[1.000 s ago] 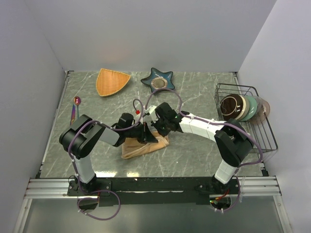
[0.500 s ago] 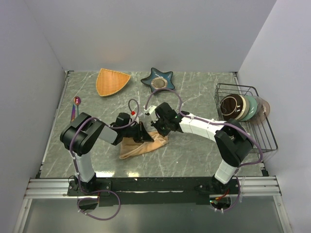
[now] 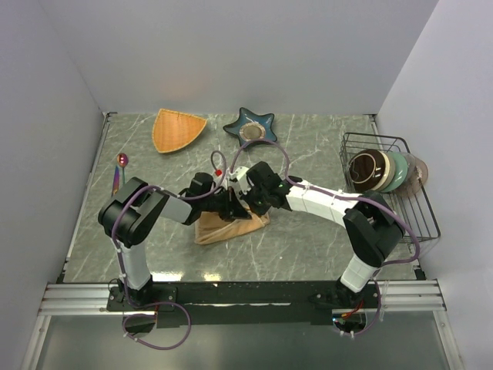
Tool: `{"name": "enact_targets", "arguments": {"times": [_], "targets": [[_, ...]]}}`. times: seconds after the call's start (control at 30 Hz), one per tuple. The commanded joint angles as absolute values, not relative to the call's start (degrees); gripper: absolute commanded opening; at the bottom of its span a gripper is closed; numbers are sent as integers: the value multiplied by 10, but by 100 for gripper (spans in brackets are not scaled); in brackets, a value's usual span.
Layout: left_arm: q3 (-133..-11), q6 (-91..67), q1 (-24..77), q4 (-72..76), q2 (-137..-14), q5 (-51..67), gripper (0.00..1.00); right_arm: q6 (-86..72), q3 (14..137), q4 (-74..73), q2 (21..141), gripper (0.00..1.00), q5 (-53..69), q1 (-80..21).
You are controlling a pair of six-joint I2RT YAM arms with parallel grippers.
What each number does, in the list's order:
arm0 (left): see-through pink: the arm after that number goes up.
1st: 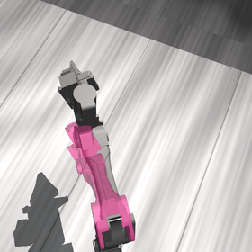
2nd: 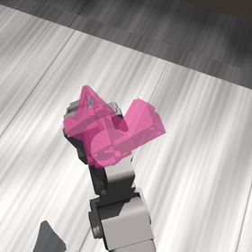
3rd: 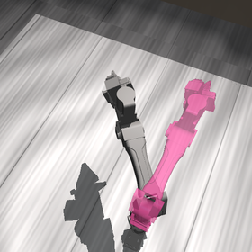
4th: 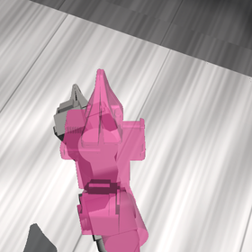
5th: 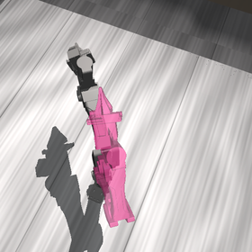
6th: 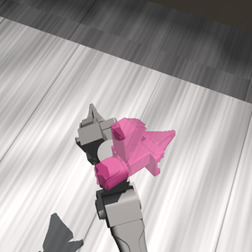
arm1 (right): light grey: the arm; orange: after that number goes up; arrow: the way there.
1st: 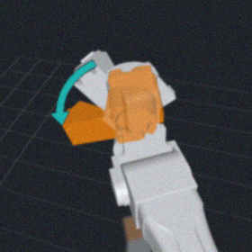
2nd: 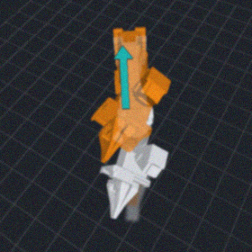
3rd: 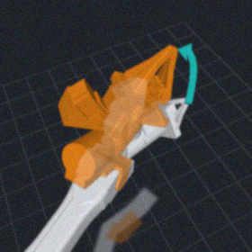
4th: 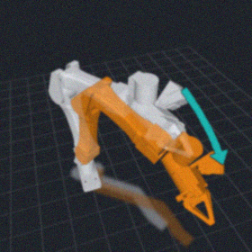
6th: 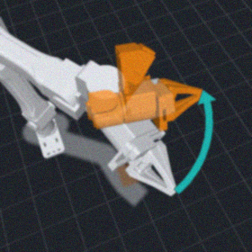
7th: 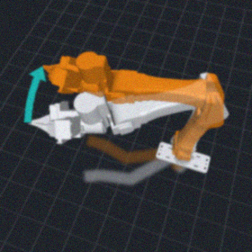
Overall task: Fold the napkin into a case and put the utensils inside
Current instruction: Stuff the top corner of the smaller-rectangle-folded napkin into the folded napkin.
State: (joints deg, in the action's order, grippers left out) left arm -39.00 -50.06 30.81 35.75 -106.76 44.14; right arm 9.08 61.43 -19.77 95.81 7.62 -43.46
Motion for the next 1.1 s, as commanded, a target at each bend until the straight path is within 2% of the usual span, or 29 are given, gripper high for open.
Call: {"name": "enact_targets", "arguments": {"times": [0.0,0.4,0.73,0.9,1.07], "targets": [[-430,-516,314,377,-1066,447,1,98,617,-190,951,0,85,-434],[-446,-510,279,367,-1146,453,1,108,623,-185,974,0,72,-430],[-484,-512,285,375,-1121,481,1,94,650,-184,1012,0,72,-427],[-504,-517,278,366,-1157,484,1,90,671,-195,1037,0,65,-419],[-504,-512,266,343,-1149,490,9,69,702,-236,1082,0,75,-408]]}}
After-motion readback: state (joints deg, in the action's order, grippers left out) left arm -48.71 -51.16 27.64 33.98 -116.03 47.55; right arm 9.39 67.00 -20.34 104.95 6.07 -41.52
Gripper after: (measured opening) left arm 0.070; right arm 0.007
